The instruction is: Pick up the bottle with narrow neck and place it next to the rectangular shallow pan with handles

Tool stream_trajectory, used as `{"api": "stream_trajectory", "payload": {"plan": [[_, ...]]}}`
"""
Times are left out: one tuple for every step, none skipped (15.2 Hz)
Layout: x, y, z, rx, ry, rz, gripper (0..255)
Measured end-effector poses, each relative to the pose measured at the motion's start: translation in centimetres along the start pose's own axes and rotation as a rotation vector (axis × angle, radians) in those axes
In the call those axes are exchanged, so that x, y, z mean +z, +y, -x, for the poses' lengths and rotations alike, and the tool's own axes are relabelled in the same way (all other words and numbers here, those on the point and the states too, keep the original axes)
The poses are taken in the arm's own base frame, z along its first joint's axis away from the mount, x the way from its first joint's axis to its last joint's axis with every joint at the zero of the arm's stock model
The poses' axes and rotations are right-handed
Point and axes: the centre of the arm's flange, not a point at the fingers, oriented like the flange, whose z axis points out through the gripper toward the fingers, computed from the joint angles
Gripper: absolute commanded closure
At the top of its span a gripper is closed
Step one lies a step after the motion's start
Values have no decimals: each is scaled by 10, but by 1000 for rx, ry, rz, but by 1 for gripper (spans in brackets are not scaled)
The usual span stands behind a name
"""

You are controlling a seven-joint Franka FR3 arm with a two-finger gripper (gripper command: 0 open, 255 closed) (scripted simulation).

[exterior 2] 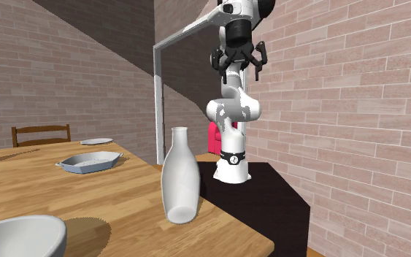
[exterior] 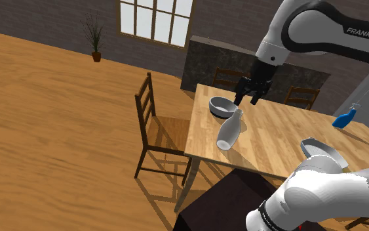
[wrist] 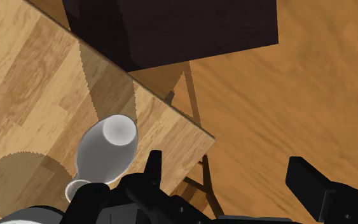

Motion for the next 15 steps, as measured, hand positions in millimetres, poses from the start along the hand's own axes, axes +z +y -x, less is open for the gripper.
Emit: {"api": "stream_trajectory", "payload": {"plan": [[0,0,0,0,0,0,0],[4,5,-2,-3,3,2,0],[10,11,-6,-9,7,4,0],[15,19,-9,-15,13,7,0],[23,29,-16,-21,18,10,0],[28,36,-20,-29,25,14,0],[37,46,-24,-36,31,17,0],[41,54,-29,-43,38,20,0],[49,62,-34,-51,44,24,0],[55,70,-41,-58,50,27,0],[62,77,-48,-66,57,31,0],[69,89,-53,-73,63,34,0],[77,96,-57,-81,70,38,0],[84,105,-63,-89,77,41,0],[87,114,-69,-96,83,45,0]]}}
